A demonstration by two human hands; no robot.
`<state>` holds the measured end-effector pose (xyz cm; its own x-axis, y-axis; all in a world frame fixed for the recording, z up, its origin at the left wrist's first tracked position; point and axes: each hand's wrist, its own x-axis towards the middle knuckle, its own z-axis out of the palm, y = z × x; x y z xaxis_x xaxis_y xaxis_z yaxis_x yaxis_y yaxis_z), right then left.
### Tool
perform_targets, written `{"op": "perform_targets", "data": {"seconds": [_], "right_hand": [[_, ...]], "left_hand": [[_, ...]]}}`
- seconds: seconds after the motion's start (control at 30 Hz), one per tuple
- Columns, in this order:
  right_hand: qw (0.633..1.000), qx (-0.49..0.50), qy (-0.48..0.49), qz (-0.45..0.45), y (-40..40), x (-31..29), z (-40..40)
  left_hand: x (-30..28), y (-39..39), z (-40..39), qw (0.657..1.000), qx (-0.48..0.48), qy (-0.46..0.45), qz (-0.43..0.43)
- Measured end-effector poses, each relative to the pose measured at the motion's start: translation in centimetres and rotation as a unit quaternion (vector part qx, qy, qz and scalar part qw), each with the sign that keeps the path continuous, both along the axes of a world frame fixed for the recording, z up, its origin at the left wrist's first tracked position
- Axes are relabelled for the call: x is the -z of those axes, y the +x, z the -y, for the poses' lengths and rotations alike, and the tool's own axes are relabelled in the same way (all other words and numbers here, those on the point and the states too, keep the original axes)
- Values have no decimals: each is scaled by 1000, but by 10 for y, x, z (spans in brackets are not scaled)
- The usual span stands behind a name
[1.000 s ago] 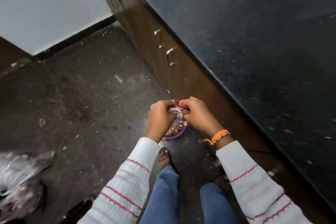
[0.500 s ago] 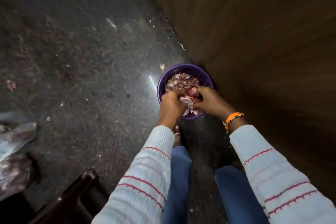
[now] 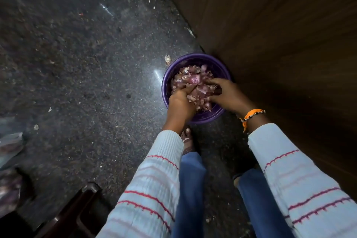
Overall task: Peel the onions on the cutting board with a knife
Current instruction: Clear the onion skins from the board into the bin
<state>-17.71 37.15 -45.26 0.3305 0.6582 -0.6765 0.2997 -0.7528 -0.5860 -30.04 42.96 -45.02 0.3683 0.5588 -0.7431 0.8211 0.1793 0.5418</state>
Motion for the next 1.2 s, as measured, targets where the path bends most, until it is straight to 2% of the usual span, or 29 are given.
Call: {"op": "perform_targets", "data": {"seconds": [0.1, 0.27, 0.5, 0.63, 0.77, 0.9, 1.0, 1.2], "right_hand": [[1000, 17, -10, -16, 5, -7, 5], [998, 58, 10, -38, 6, -37, 14], [987, 130, 94, -11, 3, -137, 37], [975, 161, 152, 31, 1, -221, 60], [952, 139, 210, 171, 0, -318, 93], [929, 156, 251, 223, 5, -399, 133], [911, 188, 263, 256, 15, -442, 172], [886, 248, 264, 289, 39, -479, 244]], "left_hand": [[-12, 0, 1, 1000, -28, -2, -12], [-48, 3, 8, 996, -79, 5, 39], [-150, 12, 29, 980, -140, 26, 140], [-224, 20, 50, 974, -105, 61, 190], [-306, 37, 71, 962, -54, 106, 246], [-379, 55, 100, 941, 21, 149, 302], [-420, 69, 134, 927, 57, 141, 343], [-457, 111, 191, 900, 156, 149, 379]]}}
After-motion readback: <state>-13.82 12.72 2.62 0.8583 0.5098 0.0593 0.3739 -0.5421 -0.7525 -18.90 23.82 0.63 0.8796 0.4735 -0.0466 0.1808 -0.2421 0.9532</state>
